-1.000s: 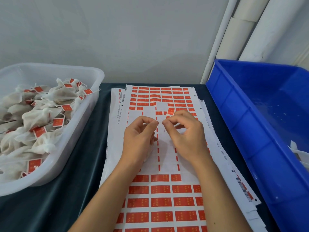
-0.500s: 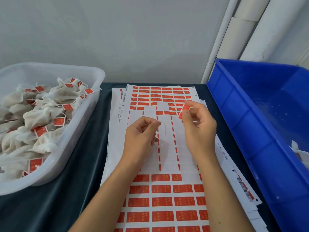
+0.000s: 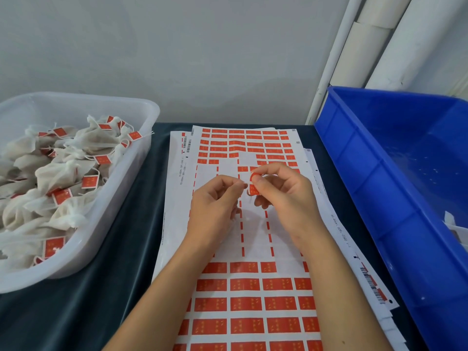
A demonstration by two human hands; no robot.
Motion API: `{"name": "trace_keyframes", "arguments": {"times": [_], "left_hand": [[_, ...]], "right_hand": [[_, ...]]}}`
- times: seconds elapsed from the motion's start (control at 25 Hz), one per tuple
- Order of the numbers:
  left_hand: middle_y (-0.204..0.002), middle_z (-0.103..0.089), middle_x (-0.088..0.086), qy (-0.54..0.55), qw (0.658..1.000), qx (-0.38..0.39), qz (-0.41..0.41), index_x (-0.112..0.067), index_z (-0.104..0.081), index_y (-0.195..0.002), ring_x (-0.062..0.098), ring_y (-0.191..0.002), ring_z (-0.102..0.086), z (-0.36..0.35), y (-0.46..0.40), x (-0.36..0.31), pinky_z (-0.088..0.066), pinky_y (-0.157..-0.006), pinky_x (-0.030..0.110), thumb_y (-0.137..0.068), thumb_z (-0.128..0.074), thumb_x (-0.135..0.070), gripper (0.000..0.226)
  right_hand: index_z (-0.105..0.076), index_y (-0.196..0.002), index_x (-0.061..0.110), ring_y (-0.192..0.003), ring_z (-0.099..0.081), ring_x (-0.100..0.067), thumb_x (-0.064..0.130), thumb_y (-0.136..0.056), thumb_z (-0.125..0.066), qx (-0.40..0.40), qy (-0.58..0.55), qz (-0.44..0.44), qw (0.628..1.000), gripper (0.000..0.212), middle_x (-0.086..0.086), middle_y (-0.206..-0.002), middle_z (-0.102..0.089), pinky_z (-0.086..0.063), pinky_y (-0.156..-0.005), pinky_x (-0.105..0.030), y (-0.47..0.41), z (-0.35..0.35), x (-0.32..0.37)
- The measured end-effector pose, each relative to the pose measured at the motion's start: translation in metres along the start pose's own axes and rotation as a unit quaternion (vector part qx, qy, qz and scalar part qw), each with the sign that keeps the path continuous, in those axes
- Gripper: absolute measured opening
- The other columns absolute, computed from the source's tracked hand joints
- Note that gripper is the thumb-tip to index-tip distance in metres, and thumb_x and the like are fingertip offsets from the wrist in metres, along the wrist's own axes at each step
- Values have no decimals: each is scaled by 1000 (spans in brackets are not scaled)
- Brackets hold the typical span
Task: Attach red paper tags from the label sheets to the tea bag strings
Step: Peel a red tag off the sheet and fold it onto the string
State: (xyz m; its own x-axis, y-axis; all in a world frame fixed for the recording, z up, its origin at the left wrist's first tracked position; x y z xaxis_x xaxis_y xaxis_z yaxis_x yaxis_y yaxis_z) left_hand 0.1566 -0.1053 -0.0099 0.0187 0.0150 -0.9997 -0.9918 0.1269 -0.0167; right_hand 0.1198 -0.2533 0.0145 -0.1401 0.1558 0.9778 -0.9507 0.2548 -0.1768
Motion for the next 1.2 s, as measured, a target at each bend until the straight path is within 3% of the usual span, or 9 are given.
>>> {"name": "trace_keyframes", "arguments": {"times": [0.44, 0.64, 0.96, 1.2], "left_hand": [[-70, -69, -9, -13, 1000, 10, -13, -30, -77, -84, 6, -62, -61, 0, 0, 1, -59, -70, 26, -103, -63, -30, 24], [-73, -71, -10, -18, 999, 15, -24, -41, -76, -85, 4, -63, -61, -1, 0, -1, -59, -70, 24, -103, -63, -31, 25], [-64, -64, -12, 1, 1000, 21, -18, -28, -78, -88, 6, -60, -57, 0, 2, -3, -57, -72, 34, -104, -62, -26, 23], [-62, -63, -13, -1, 999, 24, -21, -24, -78, -90, 5, -59, -56, 0, 3, -4, -56, -70, 31, -104, -61, -26, 22]], "right_hand": [[-73, -102, 34, -82, -73, -10, 29, -97, -71, 9, 25, -5, 1000, 7, 11, -87, -76, -59, -69, -20, 0, -3, -3], [-73, -103, 33, -82, -73, -8, 29, -97, -71, 2, 14, 8, 1000, 7, 10, -85, -77, -56, -67, -16, -1, -3, -3], [-73, -101, 34, -80, -73, -6, 26, -97, -71, -4, 31, 28, 999, 9, 10, -81, -76, -54, -65, -12, -2, -4, -3], [-73, -103, 34, -79, -73, -10, 30, -96, -72, -17, 50, 33, 998, 8, 12, -81, -76, -56, -64, -16, -3, -3, -5]]}}
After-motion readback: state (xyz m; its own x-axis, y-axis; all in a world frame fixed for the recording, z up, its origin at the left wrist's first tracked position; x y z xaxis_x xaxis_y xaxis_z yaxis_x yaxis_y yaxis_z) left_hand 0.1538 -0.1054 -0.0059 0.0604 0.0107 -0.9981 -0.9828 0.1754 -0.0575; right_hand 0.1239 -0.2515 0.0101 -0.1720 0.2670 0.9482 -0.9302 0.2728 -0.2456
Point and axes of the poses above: each hand's wrist, its own y-axis away from the middle knuckle, its own z-axis out of the back of the hand, x = y × z, the point moved 4 cm from there along -y, towards the middle knuckle
